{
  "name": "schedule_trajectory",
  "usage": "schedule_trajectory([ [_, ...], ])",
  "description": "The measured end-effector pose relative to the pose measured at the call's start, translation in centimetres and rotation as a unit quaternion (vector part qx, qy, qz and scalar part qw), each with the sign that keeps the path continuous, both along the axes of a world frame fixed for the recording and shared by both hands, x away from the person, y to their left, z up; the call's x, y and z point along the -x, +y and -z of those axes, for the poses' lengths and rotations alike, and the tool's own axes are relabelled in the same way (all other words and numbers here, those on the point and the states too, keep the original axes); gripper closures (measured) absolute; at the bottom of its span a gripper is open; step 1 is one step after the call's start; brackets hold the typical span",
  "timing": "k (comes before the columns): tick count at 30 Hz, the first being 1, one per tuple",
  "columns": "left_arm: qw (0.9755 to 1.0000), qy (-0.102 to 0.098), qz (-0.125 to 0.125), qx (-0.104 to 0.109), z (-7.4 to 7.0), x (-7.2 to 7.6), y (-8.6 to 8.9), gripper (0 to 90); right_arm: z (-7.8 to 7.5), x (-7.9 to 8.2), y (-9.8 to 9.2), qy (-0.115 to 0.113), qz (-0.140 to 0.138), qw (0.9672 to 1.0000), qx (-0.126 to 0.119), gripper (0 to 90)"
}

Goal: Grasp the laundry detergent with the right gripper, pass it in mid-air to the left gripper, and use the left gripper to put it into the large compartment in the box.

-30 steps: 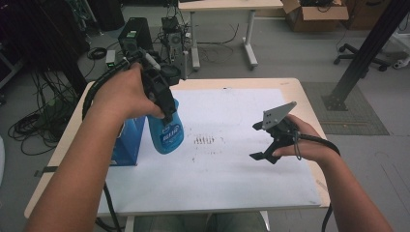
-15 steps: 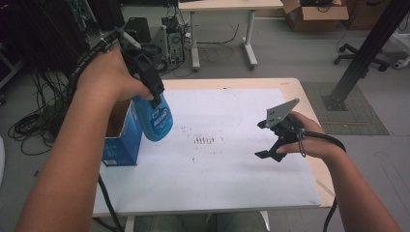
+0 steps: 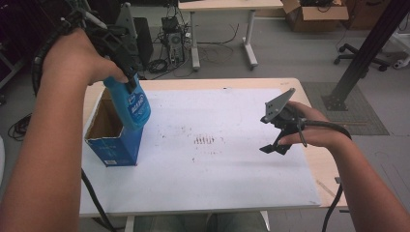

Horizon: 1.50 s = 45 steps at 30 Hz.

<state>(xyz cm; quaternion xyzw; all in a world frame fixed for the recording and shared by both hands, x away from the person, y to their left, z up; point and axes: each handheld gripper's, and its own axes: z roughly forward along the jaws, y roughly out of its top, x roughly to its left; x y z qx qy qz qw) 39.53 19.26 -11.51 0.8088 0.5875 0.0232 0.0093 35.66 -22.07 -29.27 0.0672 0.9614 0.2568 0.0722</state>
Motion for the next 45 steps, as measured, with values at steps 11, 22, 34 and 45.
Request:
schedule_trajectory([
  [11,0.9976,-0.002,-0.069,0.003,-0.8,-0.8,3.4,38.2,0.0,0.0,-0.6,0.01,-0.001,0.9998,0.019,3.3],
  [22,0.992,-0.001,-0.124,-0.024,-1.1,-1.4,4.5,38.2,0.0,0.1,-1.1,0.013,0.002,0.9996,0.026,3.3],
  [34,0.9899,-0.002,-0.142,-0.01,-1.0,-1.6,6.3,38.2,-0.2,0.1,-1.1,0.014,0.002,0.9994,0.031,3.4],
  [45,0.9875,0.002,-0.157,-0.009,0.9,-1.7,7.8,38.2,0.1,0.3,-1.0,0.018,0.003,0.9993,0.033,3.4],
])
